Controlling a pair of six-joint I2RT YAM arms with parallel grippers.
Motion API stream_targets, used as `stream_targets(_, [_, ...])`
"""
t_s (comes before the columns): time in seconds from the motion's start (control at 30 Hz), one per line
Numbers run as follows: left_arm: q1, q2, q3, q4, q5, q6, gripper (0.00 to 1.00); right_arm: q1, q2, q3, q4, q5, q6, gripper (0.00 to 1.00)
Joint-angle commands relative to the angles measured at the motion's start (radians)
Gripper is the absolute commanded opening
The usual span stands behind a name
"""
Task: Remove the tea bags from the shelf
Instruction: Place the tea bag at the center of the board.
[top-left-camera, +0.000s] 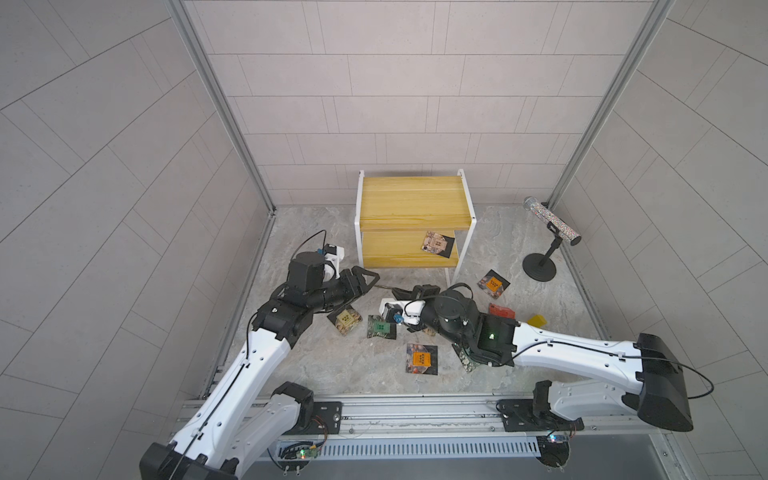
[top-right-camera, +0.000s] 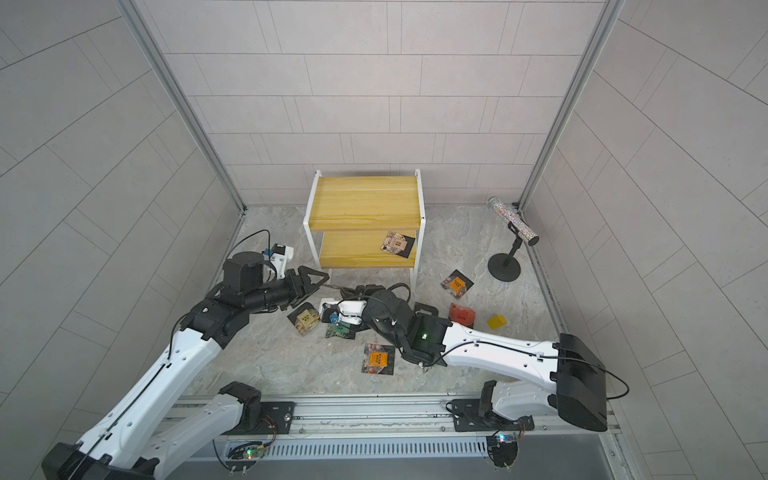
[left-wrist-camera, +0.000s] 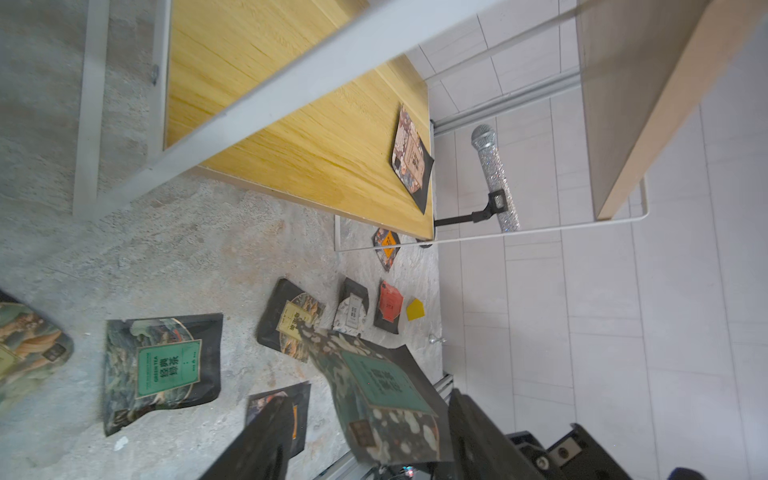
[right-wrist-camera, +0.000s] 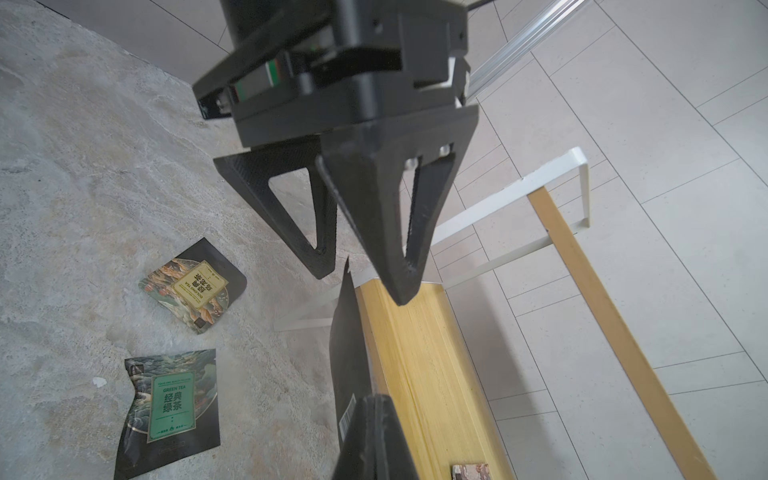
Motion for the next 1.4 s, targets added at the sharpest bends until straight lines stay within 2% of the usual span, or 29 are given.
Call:
stream_targets(0.0, [-0.007, -0.004, -0.008, 0.016, 0.004, 0.005, 0.53, 0.018, 0.007, 0.007, 0.049, 0.042, 0.001, 0.0])
stream_targets(0.3, [-0.007, -0.013, -0.012, 0.008, -0.001, 0.009, 0.17, 0.042, 0.008, -0.011, 0.051, 0.045, -0.004, 0.0])
stream_targets(0.53, [-0.007, -0.029, -0.011, -0.008, -0.031, 0.024, 0.0, 0.058, 0.009, -0.026, 0.038, 0.042, 0.005, 0.0])
stream_targets(0.6, [-0.007, -0.032, -0.009, -0.015, -0.042, 0.03, 0.0, 0.06, 0.008, -0.029, 0.031, 0.044, 0.008, 0.0])
stream_targets(0.77, [-0.005, -0.061, -0.012, -0.051, -0.129, 0.038, 0.0, 0.059, -0.017, -0.056, 0.04, 0.073, 0.026, 0.24])
stream_targets(0.83, [-0.003, -0.087, -0.023, -0.062, -0.183, 0.038, 0.0, 0.06, -0.033, -0.072, 0.038, 0.091, 0.031, 0.3])
stream_targets(1.27, [0.105, -0.128, 0.003, -0.347, -0.496, 0.095, 0.0, 0.05, -0.203, -0.2, 0.012, 0.212, 0.103, 0.34])
stream_targets(1.37, [0.135, -0.11, 0.013, -0.371, -0.566, 0.126, 0.0, 0.045, -0.244, -0.223, 0.0, 0.23, 0.168, 0.34])
